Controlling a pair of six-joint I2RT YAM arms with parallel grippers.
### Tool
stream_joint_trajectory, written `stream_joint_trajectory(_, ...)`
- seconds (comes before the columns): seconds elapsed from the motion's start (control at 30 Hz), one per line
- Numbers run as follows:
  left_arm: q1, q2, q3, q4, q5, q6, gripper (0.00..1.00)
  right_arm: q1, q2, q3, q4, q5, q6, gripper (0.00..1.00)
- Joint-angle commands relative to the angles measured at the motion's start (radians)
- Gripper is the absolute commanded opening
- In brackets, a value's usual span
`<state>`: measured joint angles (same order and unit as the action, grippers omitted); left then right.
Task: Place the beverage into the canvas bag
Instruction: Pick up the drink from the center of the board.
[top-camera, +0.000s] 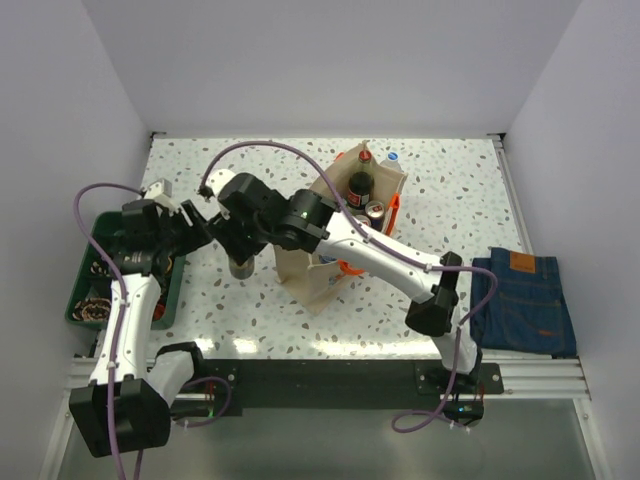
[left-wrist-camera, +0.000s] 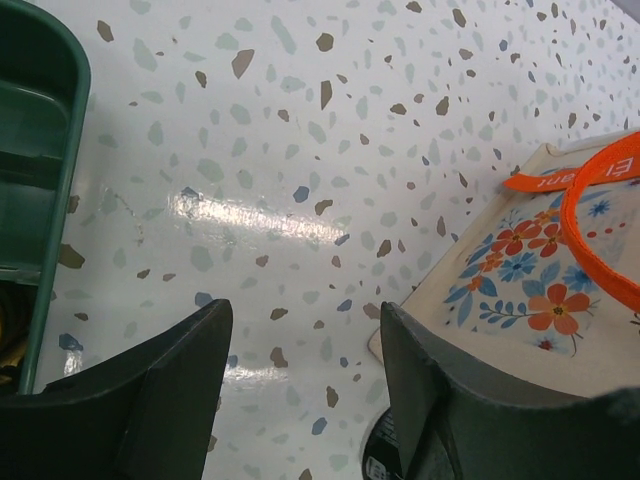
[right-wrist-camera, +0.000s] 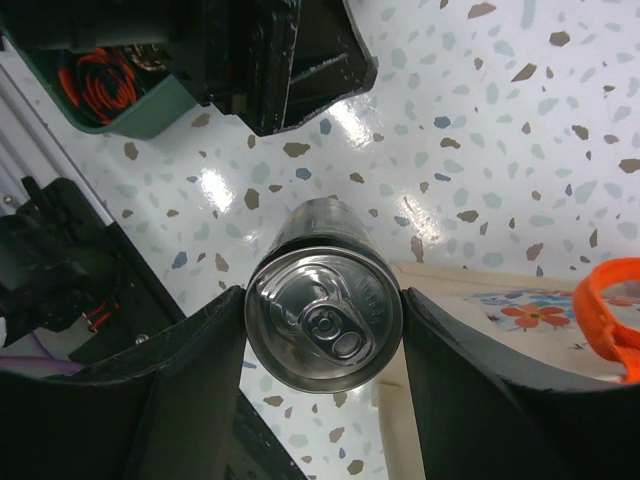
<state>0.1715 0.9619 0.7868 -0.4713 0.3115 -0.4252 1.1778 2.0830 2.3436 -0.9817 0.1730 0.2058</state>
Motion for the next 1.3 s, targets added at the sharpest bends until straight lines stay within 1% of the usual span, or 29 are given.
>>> stream_joint_trajectory(0.0,-0.009,0.006,0.023,0.053,0.044,0.026,0.66,0.005,-0.124,0.1,0.055,0.034,0.012,0.0)
stream_joint_trajectory(0.13,-0.018,0.015,0.037,0.066,0.084,0.028,0.66,0.005,-0.147,0.135,0.048,0.057,0.009,0.0)
stream_joint_trajectory(0.33,-0.056,0.015,0.089,0.072,0.135,0.075,0.65,0.005,-0.198,0.114,0.078,0.118,-0.006,0.0)
stream_joint_trajectory(0.5,-0.098,0.021,0.16,0.046,0.162,0.121,0.65,0.005,-0.213,0.151,0.049,0.218,-0.045,0.0)
stream_joint_trajectory(0.63,-0.133,0.032,0.227,0.042,0.237,0.135,0.65,0.003,-0.245,0.152,0.054,0.313,-0.078,0.0)
stream_joint_trajectory(0.77,-0.161,0.049,0.279,0.039,0.273,0.143,0.65,0.005,-0.276,0.146,0.057,0.41,-0.108,0.0)
stream_joint_trajectory(0.83,-0.188,0.052,0.305,0.039,0.276,0.144,0.65,0.005,-0.293,0.143,0.06,0.453,-0.112,0.0)
stream_joint_trajectory(0.97,-0.228,0.057,0.33,0.046,0.271,0.14,0.65,0.003,-0.324,0.128,0.067,0.49,-0.117,0.0)
stream_joint_trajectory(1.27,-0.337,0.049,0.374,0.068,0.27,0.129,0.65,0.003,-0.379,0.115,0.091,0.531,-0.132,0.0)
